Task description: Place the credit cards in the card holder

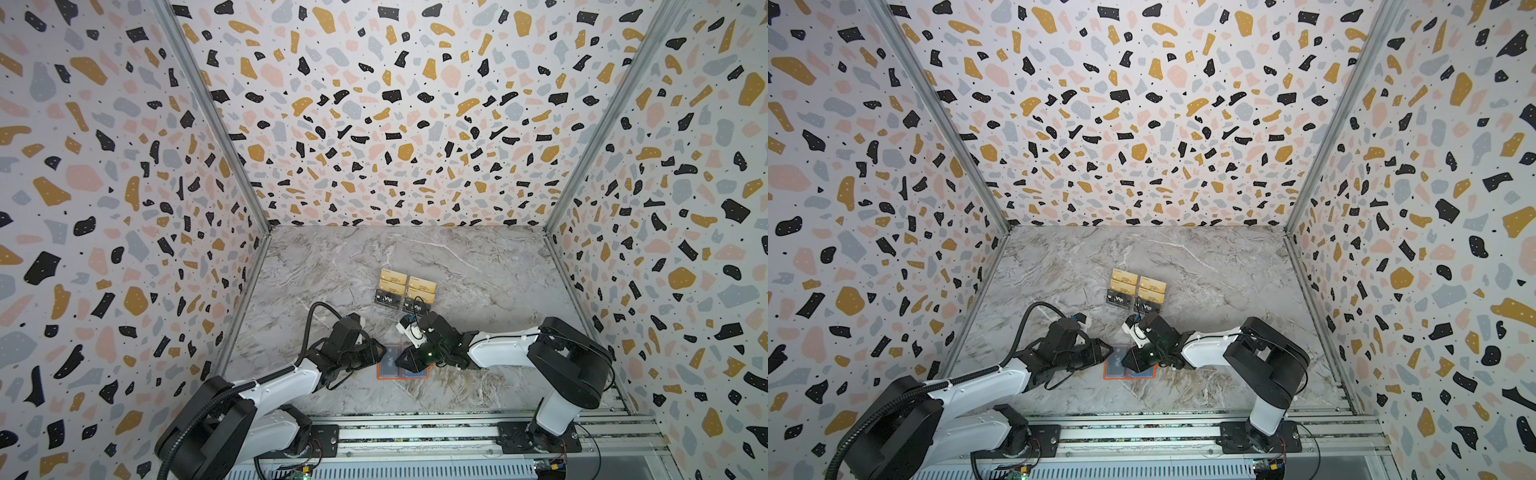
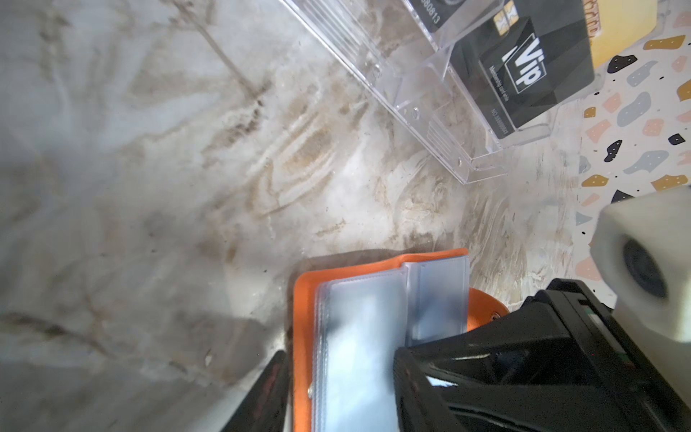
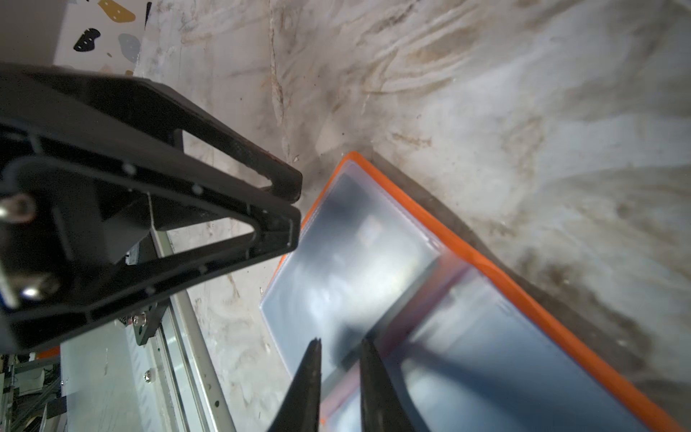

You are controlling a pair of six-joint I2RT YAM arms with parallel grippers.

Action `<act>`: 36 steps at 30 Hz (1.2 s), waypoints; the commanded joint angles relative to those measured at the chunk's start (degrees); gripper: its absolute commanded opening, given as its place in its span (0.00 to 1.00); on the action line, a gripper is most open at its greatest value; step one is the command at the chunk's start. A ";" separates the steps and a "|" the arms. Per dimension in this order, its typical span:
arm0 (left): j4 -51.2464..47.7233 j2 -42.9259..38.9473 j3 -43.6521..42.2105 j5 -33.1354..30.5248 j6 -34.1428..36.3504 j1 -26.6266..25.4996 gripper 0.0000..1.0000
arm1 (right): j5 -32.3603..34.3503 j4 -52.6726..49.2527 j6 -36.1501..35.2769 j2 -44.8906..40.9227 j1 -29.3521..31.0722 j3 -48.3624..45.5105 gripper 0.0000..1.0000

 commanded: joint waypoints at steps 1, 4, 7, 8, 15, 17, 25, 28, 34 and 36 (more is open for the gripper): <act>-1.39 -2.04 0.72 -0.86 -0.19 -0.73 0.44 | -0.57 -3.52 -3.42 0.64 0.20 4.10 0.21; -5.21 -4.46 1.63 -4.00 0.25 -1.75 0.42 | -0.21 -6.85 -4.94 -0.82 -0.11 5.75 0.20; -6.55 -6.43 2.62 -4.53 0.23 -2.66 0.41 | -1.26 -11.01 -5.81 -3.36 -0.94 7.94 0.20; -7.21 -6.78 3.38 -4.55 0.55 -2.97 0.41 | -1.01 -13.04 -6.49 -4.34 -1.16 9.14 0.20; -12.43 -4.98 10.47 -5.44 4.04 -4.92 0.39 | 1.73 -28.25 -15.50 -6.64 -6.10 19.19 0.22; -13.26 -4.64 11.38 -6.54 4.82 -5.39 0.38 | 1.64 -31.81 -18.34 -5.93 -8.58 21.97 0.23; -11.52 -1.35 10.57 -7.28 5.67 -7.16 0.35 | 1.61 -37.91 -28.79 -0.07 -13.13 29.77 0.26; -11.98 -0.26 10.97 -8.49 5.85 -8.94 0.33 | 3.01 -39.26 -31.12 2.39 -13.35 32.46 0.26; -11.01 0.99 9.14 -10.89 3.74 -10.70 0.26 | 4.99 -38.23 -31.92 3.71 -14.67 33.82 0.25; -10.77 1.48 8.74 -11.57 3.52 -10.67 0.26 | 5.27 -38.88 -32.45 4.11 -15.16 34.66 0.26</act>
